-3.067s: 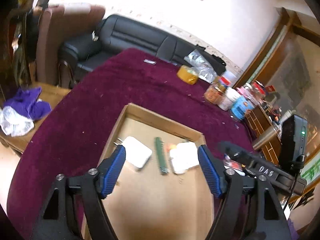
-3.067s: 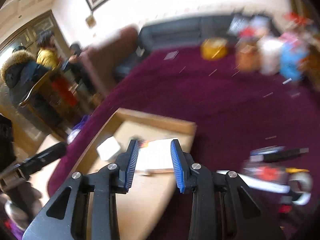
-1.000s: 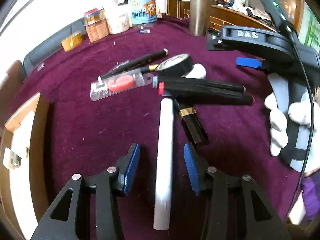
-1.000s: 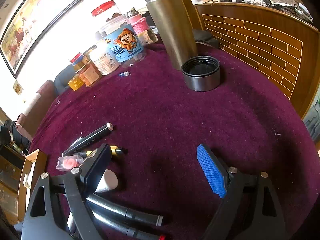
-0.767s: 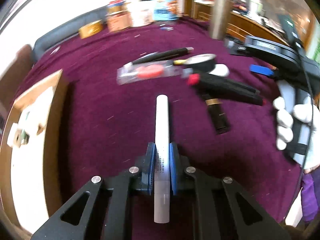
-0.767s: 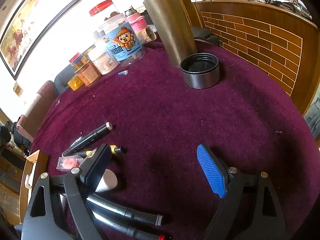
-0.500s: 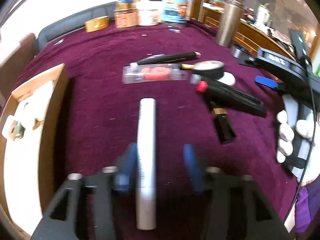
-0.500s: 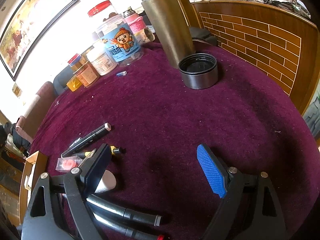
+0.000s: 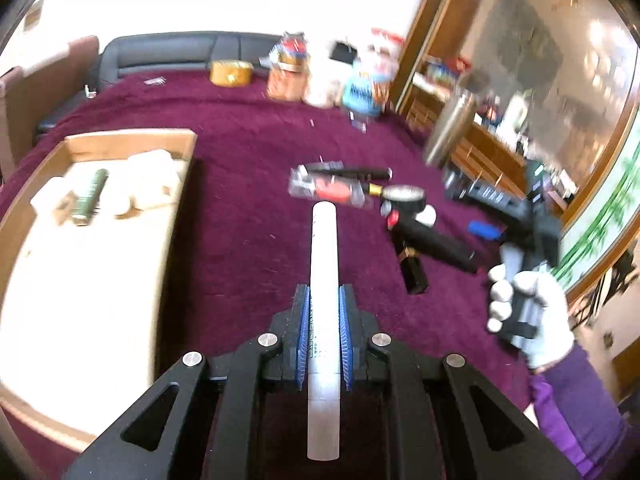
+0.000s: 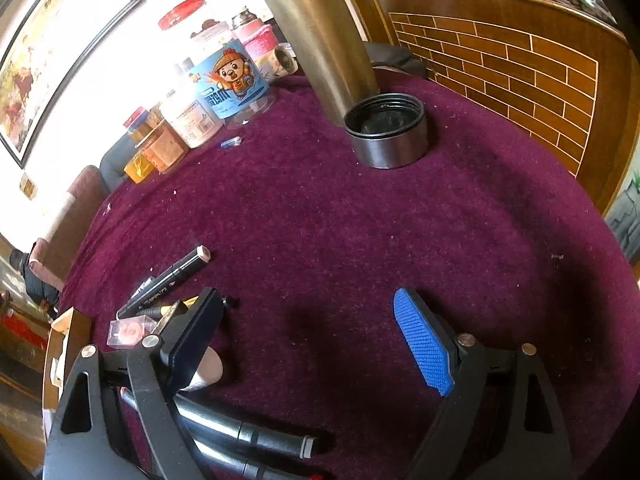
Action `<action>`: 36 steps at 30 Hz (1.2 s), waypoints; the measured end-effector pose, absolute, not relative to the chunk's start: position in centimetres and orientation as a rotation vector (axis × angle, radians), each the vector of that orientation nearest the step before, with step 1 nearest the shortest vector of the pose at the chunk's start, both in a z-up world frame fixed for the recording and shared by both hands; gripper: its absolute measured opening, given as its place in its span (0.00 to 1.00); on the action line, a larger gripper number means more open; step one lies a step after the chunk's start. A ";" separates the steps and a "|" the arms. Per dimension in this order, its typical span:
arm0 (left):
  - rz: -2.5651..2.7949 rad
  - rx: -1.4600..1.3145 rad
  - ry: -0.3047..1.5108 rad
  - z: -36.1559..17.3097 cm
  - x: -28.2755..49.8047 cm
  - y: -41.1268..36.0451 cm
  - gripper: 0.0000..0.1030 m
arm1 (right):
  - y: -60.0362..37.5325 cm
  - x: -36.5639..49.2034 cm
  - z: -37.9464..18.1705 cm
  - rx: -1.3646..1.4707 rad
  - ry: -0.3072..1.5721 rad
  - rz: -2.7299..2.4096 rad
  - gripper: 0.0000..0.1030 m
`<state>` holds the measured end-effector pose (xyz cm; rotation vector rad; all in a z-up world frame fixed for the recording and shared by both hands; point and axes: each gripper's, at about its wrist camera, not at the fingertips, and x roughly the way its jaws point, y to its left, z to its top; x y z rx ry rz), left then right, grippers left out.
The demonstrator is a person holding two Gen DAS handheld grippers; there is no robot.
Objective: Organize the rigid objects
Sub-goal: 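Carry the white marker into the tray while the right gripper carries a black lipstick-like tube there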
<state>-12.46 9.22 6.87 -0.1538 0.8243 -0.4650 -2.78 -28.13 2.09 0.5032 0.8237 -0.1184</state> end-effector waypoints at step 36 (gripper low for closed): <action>-0.304 -0.322 0.763 6.7 -14.6 22.3 0.11 | -11.8 -6.9 3.1 0.277 1.060 0.349 0.14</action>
